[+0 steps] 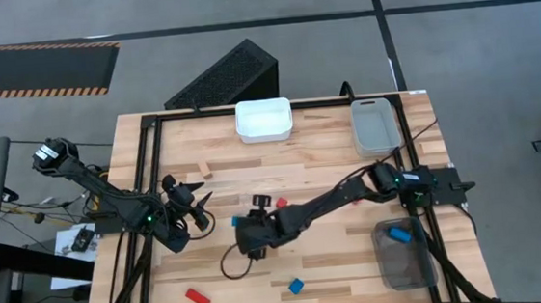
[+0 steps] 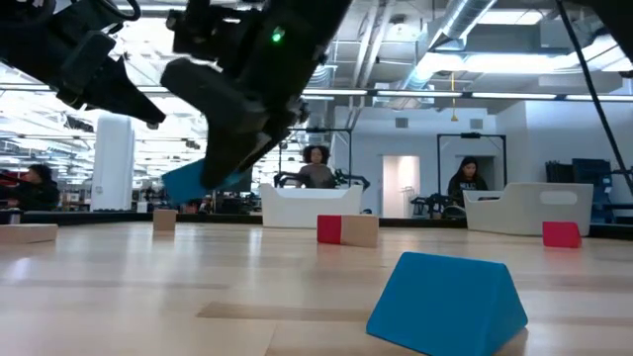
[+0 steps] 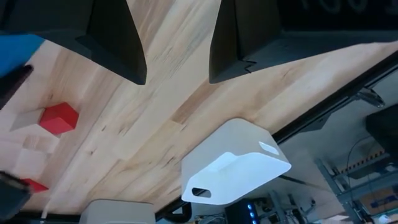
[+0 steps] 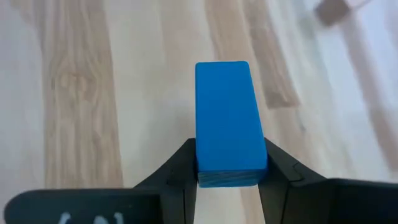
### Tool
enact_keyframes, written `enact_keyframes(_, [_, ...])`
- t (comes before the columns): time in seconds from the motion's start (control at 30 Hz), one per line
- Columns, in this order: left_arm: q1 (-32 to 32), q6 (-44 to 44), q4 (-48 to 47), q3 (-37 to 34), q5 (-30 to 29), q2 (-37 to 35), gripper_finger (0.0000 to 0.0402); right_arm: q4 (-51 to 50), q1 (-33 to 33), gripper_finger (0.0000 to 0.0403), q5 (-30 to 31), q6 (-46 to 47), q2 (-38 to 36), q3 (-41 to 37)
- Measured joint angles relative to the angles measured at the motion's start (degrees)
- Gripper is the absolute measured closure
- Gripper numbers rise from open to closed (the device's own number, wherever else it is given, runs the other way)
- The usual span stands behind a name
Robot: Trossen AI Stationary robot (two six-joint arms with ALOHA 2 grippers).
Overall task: Sort & place blocks by color
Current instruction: Put the top blue block into the black bin
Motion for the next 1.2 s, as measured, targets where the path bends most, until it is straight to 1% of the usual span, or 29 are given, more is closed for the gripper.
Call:
enact_keyframes(0.23, [0.0,0.3,0.5,0.0,-1.9,0.0,0.0235,-9.1,4.2,0.0279,7.0,6.0,-0.4,-0.1])
enact_keyframes(0.33, [0.0,0.3,0.6,0.0,-2.6,0.0,0.0235,-7.5,5.2,0.0279,8.3,7.3,-1.1,-3.5])
enact_keyframes(0.43, [0.1,0.3,0.6,0.0,-2.9,0.0,0.0235,-2.7,5.7,0.0279,8.0,8.8,-4.2,-11.8])
enact_keyframes(0.53, [0.8,0.3,0.8,0.0,-2.9,0.0,0.0235,6.9,5.9,0.0279,6.6,11.2,-9.7,-22.9])
enact_keyframes(0.67, [1.9,0.3,0.9,0.0,-2.8,0.0,0.0235,18.8,6.8,0.0279,4.6,14.7,-19.7,-37.8])
enact_keyframes(0.77, [2.8,0.3,0.9,0.0,-2.7,0.0,0.0235,21.4,8.3,0.0279,4.7,18.5,-28.6,-45.6])
enact_keyframes(0.9, [3.8,0.3,1.1,0.0,-2.7,0.0,0.0235,18.9,11.2,0.0279,2.9,23.3,-39.2,-51.1])
enact_keyframes(0.97, [4.3,0.3,1.5,0.0,-2.6,0.0,0.0235,15.7,12.8,0.0279,1.4,25.9,-43.4,-51.5])
enact_keyframes(1.03, [4.7,0.7,2.2,0.0,-2.5,0.0,0.0235,10.5,14.6,0.0279,0.0,29.0,-46.9,-51.5])
enact_keyframes(1.13, [5.2,2.7,4.2,0.0,-2.1,0.0,0.0235,3.9,16.7,0.0279,-6.1,34.7,-51.0,-51.5])
enact_keyframes(1.2, [5.5,4.3,6.0,0.0,-1.9,0.0,0.0235,-0.6,18.2,0.0279,-11.6,39.3,-53.1,-51.5])
